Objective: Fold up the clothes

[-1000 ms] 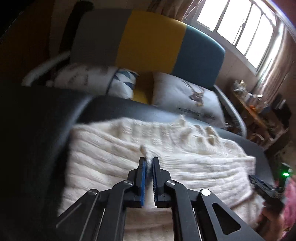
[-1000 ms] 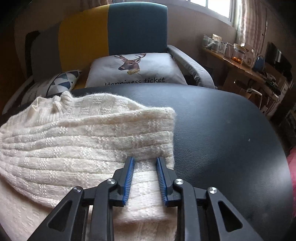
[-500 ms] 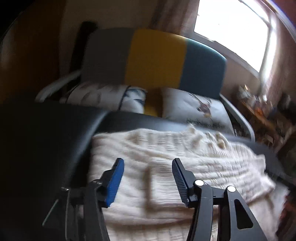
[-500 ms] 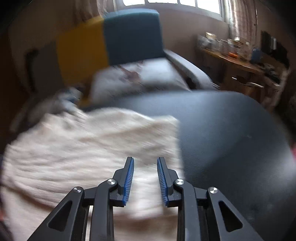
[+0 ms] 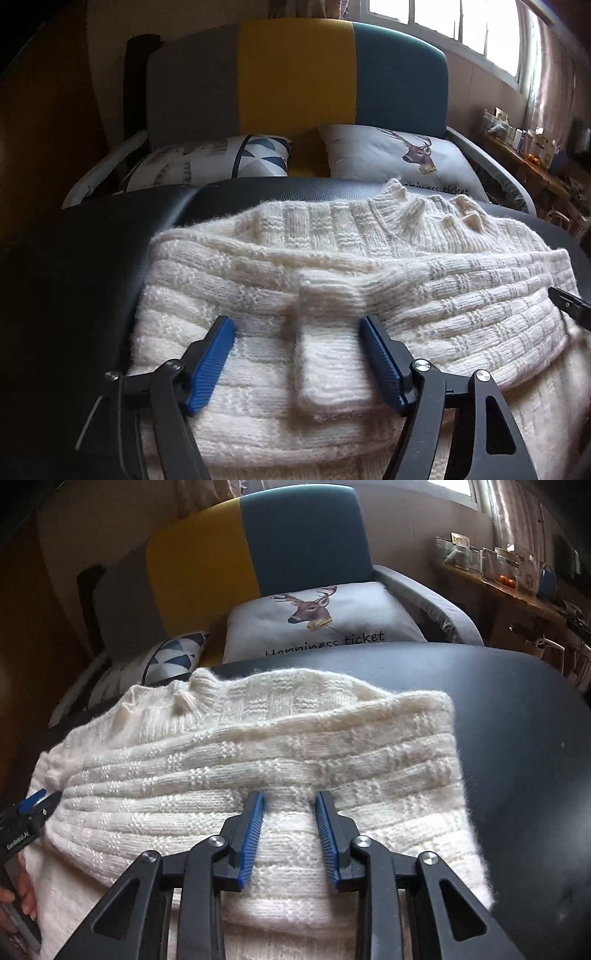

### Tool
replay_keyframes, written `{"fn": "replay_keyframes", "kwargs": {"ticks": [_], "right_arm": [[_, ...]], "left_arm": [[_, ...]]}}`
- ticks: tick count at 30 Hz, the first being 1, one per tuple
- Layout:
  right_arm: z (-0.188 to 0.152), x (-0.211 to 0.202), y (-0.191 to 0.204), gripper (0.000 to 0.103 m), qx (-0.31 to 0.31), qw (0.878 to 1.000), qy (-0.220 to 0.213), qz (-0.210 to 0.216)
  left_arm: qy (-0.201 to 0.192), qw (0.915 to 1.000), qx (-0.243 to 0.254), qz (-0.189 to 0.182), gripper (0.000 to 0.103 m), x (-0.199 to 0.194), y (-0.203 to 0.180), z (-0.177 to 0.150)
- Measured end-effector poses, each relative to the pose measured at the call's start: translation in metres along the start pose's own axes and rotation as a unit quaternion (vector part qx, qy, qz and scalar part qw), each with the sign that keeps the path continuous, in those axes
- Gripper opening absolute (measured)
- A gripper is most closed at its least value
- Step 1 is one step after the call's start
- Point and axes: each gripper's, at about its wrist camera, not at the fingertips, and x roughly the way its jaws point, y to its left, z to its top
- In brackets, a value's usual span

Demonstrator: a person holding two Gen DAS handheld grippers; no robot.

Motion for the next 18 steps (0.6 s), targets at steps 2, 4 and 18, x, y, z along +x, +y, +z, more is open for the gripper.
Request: {"fn": "replay_keyframes", "kwargs": {"ticks": [2,4,18], "right_arm": [[0.002,-0.001,0.005,0.028,-0.014,1.0,0.005,-0.012],[0.005,-0.008,0.005,0.029,-0.013,1.0,0.017,-0.01],[-0.121,-0.155,-0.038,0.032,0.032,0.991,0.084,0.104]], "left_arm": [[0.004,1.0,-0.001,-0.007,0.074,-0.007,0.001,-0.001],[0.013,0.9994,-0.012,-0.029,0.074,-0.02,0.008,-0.002],[0.063,0.9906,-0.056,-0.108,0.089,-0.15,0.072,-0.131]]}}
